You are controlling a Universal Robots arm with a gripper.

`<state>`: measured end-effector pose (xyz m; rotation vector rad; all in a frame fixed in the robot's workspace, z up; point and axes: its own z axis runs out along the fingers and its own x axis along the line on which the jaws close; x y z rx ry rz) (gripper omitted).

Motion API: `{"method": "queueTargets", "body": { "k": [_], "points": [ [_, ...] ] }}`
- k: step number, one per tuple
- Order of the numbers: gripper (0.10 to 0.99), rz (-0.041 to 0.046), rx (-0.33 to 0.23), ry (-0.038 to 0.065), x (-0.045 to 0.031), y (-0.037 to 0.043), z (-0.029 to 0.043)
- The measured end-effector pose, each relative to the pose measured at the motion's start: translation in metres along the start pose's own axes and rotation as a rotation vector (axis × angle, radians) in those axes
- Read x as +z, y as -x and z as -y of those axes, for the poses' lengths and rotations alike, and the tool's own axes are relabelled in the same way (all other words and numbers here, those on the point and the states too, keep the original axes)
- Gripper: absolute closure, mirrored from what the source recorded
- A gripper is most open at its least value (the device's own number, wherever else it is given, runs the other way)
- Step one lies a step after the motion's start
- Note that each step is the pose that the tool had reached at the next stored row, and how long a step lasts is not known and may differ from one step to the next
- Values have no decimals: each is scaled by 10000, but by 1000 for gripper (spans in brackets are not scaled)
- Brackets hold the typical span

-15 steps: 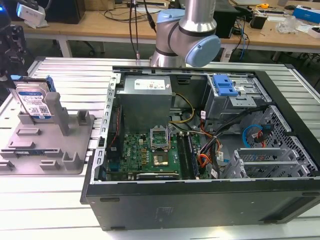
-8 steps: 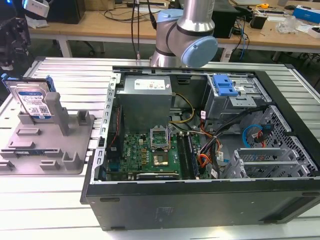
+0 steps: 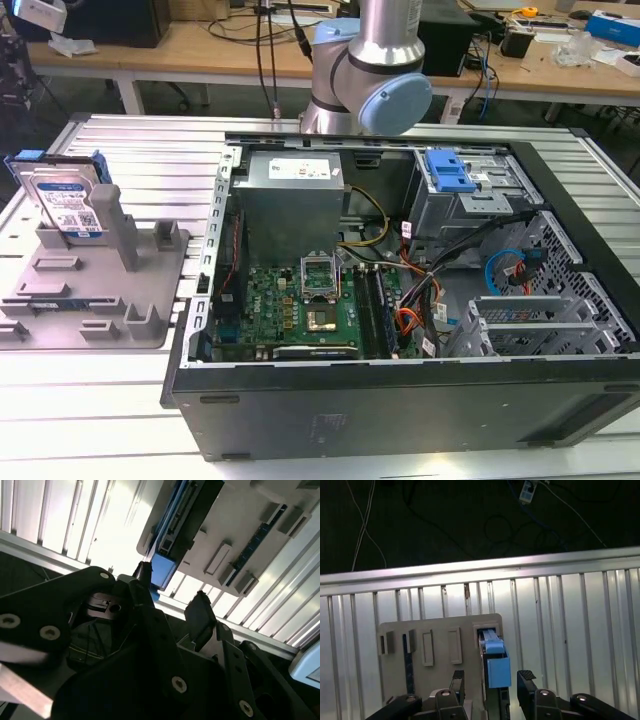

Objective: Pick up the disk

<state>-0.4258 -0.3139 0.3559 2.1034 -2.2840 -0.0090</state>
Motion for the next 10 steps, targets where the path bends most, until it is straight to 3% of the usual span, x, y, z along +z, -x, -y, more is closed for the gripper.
{"method": "queueTargets", "body": {
  "k": [10],
  "points": [
    [545,-4,-52,-1,0,8,10]
  ]
}}
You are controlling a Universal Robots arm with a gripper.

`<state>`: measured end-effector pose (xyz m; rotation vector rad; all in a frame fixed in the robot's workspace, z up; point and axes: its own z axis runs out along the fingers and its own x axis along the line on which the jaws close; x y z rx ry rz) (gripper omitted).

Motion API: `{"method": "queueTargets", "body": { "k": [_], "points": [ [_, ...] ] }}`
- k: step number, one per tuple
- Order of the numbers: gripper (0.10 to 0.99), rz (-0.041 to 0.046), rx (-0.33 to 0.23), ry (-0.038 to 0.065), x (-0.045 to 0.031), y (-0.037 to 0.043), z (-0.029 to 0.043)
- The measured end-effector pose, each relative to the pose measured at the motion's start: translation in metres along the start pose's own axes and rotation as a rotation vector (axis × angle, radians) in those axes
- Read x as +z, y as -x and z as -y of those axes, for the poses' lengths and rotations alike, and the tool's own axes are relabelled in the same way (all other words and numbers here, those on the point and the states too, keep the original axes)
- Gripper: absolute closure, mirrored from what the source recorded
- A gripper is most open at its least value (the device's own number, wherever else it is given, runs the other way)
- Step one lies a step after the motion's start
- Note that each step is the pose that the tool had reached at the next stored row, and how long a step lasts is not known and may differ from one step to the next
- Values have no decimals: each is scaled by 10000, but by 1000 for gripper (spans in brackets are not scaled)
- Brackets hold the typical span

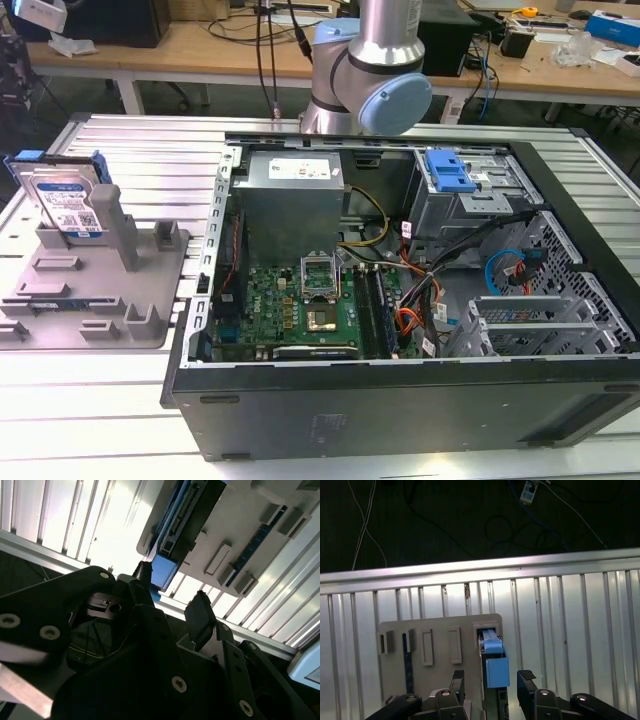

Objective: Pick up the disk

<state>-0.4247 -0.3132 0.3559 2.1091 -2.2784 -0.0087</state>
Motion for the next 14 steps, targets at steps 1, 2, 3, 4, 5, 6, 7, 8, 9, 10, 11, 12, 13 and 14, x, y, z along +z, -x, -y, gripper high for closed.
{"method": "queueTargets", "body": {
  "k": [1,2,3,4,5,6,7,8,9,10,11,12,13,14],
  "points": [
    [545,0,-15,-1,0,1,5],
    [545,-1,-55,-3,4,3,11],
    [545,-13,-108,-3,15,5,15],
    [545,-33,-123,-5,21,7,15],
    [545,-62,-144,-7,29,9,16],
    [545,-104,-179,-11,42,11,18],
    [545,-122,-198,-14,49,13,19],
    [545,-136,-222,-15,58,16,20],
    [545,-139,-241,-16,64,18,21],
    [545,-139,-252,-18,67,21,21],
    [545,-139,-263,-21,71,22,22],
    [545,-139,-274,-23,73,24,23],
    [545,-139,-285,-24,76,27,25],
    [545,-141,-306,-22,79,31,29]
  ]
}}
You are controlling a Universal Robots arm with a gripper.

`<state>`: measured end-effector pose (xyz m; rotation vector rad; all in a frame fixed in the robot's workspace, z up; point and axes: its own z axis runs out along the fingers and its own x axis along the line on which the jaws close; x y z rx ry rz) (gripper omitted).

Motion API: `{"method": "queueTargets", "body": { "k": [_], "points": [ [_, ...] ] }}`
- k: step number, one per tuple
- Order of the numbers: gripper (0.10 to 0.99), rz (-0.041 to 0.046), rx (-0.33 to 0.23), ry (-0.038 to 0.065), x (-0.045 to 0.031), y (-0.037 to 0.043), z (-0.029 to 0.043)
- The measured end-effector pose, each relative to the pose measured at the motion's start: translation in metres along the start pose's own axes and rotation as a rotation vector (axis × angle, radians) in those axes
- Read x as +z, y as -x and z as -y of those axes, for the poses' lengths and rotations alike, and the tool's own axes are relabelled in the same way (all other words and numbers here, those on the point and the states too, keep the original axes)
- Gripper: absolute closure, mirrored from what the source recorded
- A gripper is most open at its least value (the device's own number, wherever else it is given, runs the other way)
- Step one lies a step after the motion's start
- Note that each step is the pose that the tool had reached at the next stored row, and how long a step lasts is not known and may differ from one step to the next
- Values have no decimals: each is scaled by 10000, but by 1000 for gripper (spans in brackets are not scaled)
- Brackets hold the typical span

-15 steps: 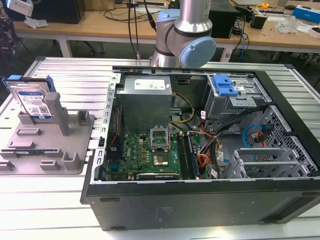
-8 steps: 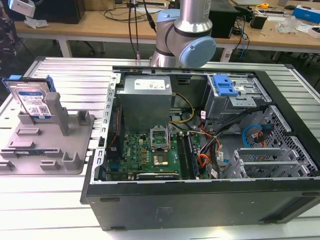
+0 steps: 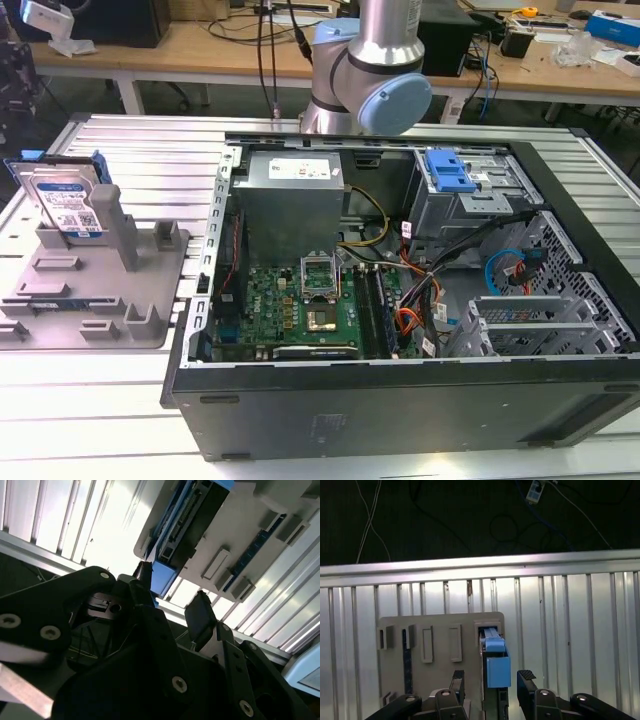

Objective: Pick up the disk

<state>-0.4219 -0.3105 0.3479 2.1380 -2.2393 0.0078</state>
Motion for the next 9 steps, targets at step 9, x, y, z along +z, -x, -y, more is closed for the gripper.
{"method": "queueTargets", "body": {
  "k": [9],
  "points": [
    [545,-62,-206,-11,94,30,15]
  ]
}}
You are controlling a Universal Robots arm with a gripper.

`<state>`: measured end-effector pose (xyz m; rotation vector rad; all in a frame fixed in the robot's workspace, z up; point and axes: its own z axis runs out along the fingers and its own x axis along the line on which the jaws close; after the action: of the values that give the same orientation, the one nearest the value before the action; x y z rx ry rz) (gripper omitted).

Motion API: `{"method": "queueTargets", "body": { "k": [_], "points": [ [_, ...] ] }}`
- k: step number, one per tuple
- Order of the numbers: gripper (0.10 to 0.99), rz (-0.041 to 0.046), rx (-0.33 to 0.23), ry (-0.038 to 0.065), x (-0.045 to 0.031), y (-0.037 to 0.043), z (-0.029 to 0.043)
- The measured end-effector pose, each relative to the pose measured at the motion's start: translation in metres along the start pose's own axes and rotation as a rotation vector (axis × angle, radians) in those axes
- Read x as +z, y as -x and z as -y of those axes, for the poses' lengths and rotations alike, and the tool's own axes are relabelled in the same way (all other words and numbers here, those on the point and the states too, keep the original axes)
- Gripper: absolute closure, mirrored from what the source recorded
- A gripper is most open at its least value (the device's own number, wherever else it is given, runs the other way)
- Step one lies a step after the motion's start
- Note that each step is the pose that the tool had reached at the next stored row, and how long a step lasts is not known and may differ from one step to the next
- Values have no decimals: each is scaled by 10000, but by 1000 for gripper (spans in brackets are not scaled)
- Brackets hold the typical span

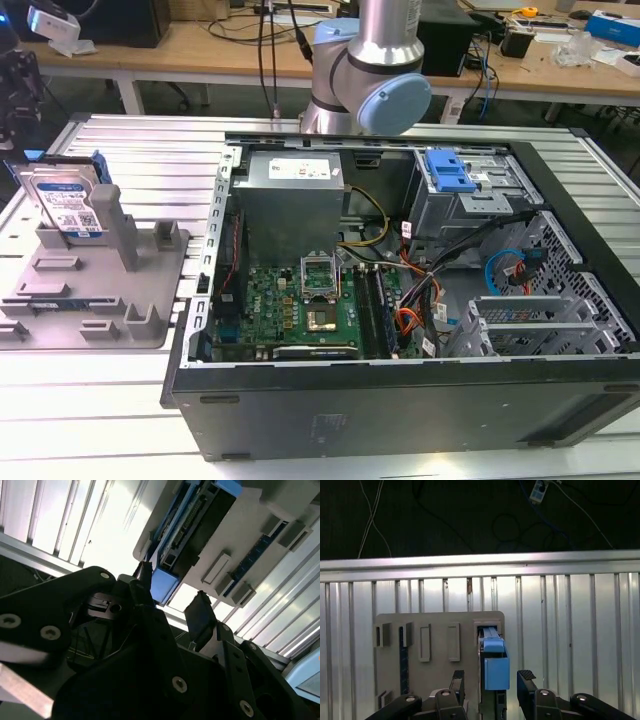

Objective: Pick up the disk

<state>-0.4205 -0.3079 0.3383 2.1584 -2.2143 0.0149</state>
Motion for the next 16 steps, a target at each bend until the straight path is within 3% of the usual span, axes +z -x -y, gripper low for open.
{"method": "queueTargets", "body": {
  "k": [9,16],
  "points": [
    [545,-100,-143,-15,129,62,1],
    [545,-121,-163,-15,158,65,-6]
  ]
}}
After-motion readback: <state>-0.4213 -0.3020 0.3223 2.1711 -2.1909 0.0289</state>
